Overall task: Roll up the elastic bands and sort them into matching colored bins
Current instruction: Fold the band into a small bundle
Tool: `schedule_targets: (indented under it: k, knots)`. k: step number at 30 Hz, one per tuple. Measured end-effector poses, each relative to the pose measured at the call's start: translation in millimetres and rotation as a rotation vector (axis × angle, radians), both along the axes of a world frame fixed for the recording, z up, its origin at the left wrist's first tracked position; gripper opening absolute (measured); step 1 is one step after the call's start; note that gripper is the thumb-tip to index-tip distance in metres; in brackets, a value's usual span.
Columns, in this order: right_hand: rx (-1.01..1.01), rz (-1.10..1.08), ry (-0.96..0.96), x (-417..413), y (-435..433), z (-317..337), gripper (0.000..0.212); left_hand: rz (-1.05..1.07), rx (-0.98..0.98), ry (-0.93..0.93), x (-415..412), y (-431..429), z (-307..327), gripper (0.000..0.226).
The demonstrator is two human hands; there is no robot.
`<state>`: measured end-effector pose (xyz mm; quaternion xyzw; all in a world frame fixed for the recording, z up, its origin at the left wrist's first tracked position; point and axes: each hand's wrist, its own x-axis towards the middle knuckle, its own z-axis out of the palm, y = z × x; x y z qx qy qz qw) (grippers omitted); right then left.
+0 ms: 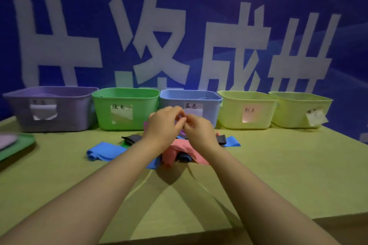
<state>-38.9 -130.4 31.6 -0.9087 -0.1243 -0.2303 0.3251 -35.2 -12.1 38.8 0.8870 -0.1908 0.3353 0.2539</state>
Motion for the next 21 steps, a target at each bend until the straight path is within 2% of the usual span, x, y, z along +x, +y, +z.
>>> schedule_targets:
  k: [13,16,21]
  knots:
    - [-0.079,0.028,0.069,30,18,-28,0.019,0.073,-0.081,0.041,26,15,-40,0.013]
    - [-0.095,0.021,0.105,34,10,-39,0.024,0.061,-0.098,0.058,32,6,-55,0.02]
    - [-0.079,0.011,0.137,41,-2,-50,0.03,0.084,-0.004,0.091,35,-1,-70,0.033]
